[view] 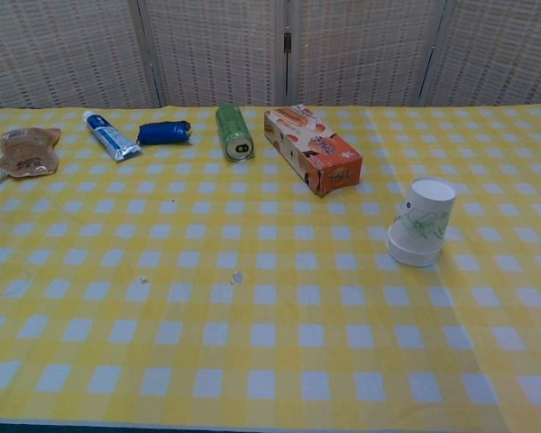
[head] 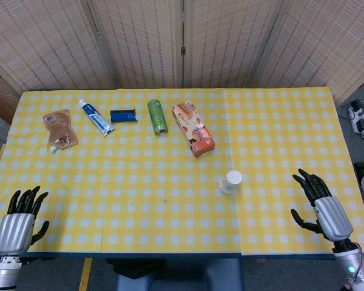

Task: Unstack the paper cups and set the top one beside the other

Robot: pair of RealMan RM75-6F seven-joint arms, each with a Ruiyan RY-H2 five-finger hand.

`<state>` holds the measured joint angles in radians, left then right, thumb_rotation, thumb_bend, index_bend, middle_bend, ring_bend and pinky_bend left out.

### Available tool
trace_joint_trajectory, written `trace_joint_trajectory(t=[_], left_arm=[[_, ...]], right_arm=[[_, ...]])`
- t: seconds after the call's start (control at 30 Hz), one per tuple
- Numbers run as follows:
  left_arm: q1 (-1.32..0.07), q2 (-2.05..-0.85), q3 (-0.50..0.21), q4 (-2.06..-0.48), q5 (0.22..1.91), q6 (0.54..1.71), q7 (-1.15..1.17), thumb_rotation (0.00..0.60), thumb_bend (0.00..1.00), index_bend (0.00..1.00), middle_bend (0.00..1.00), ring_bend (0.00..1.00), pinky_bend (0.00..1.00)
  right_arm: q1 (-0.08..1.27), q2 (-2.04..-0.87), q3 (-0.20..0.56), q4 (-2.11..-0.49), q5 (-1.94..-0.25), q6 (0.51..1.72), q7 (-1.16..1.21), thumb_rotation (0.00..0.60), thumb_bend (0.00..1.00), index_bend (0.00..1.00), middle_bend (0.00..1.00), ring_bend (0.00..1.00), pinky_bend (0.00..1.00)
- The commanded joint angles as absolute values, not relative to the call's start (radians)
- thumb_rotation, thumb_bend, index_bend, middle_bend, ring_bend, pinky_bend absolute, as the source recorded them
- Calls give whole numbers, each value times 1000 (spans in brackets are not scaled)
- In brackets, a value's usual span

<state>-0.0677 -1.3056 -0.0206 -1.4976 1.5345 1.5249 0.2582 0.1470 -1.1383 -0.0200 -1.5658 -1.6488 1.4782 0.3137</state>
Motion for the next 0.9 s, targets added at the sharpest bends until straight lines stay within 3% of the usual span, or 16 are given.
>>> trace_joint_trajectory(t=[0.03, 0.43, 0.77, 0.9], left_arm=[[-68, -1307, -22, -1496, 1534, 1525, 259, 600, 384, 192, 106, 115, 0], [-63, -1309, -18, -1491, 1528, 1526, 256, 600, 384, 189, 105, 114, 0], [-72, -1316, -20, -1489, 1528, 1513, 257, 600, 383, 189, 105, 114, 0], [-71, -1318, -20, -1484, 1520, 1508, 253, 600, 384, 190, 105, 114, 0]], right_arm=[[147, -1139, -17, -1566, -1647, 1479, 315, 600, 428, 0, 0, 19, 0], [182, -1147, 7, -1594, -1631, 1432, 283, 600, 428, 0, 0, 22, 0], [306, -1125, 59, -1701, -1516, 1204, 182, 600, 399, 1, 0, 31, 0], [372, -1114, 88, -1729, -1446, 1089, 143, 600, 398, 60, 0, 36, 0]])
